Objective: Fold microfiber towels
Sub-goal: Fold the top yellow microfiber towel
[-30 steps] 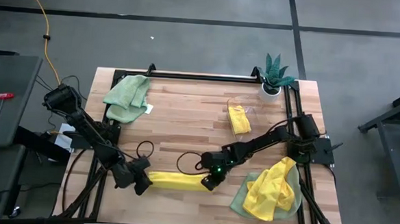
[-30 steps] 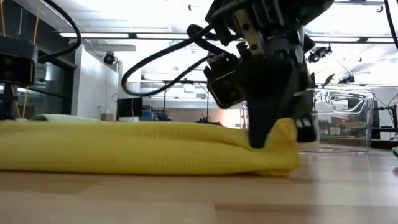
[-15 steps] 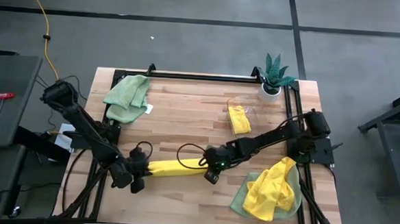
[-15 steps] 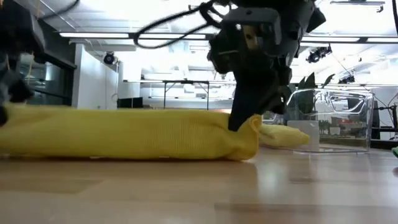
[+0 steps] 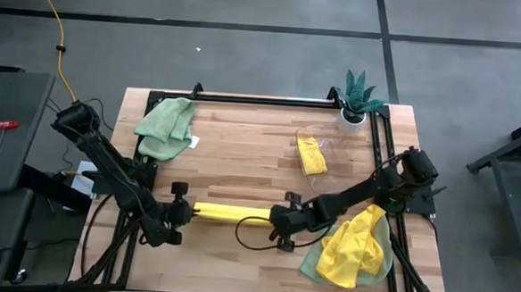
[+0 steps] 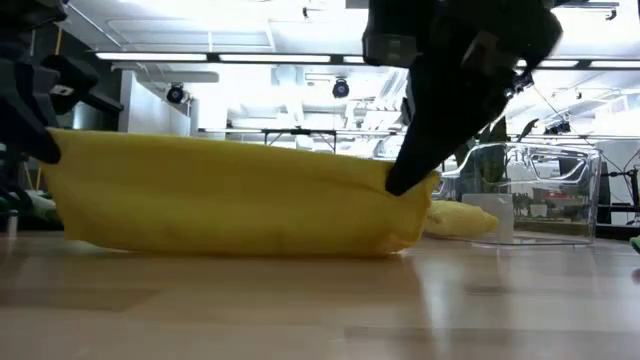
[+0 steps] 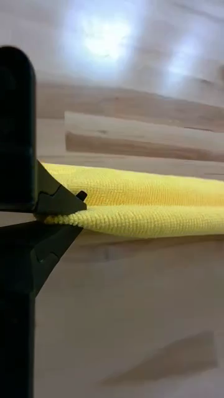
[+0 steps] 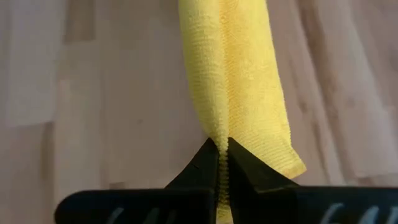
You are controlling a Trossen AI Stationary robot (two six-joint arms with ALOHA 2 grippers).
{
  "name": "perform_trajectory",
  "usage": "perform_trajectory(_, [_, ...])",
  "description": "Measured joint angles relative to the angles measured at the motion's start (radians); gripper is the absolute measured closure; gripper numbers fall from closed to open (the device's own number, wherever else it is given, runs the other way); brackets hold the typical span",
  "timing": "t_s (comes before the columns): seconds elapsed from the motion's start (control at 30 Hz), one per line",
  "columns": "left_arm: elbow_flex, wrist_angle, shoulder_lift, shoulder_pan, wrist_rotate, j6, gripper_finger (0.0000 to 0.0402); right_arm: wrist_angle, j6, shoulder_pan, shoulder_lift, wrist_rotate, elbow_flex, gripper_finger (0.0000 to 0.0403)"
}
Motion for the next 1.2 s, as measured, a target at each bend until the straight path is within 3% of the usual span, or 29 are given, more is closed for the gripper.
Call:
perform_trajectory(0.13, [0.001,0.0,0.023,0.015,-0.04,0.044,0.0401,-0.07,-0.011,0.002,-0.002,0.041,0.017,0.0403])
perform_trajectory(0.33, [0.008,-0.052,-0.004,0.09,-0.081,0.177,0.0401,-0.26,-0.159,-0.052,-0.002,0.153,0.123,0.0403])
perform_trajectory(0.6, [0.053,-0.216,-0.022,0.147,-0.284,0.261,0.0401,-0.458,-0.288,-0.083,-0.001,0.339,0.254,0.0403])
perform_trajectory(0.9, [0.011,-0.092,0.099,0.1,-0.189,0.22,0.0401,-0.426,-0.369,-0.027,0.114,0.33,0.222,0.0403])
perform_trajectory(1.2, [0.029,0.17,0.3,0.004,-0.016,0.167,0.04,-0.319,-0.34,0.045,0.173,0.116,0.221,0.0403])
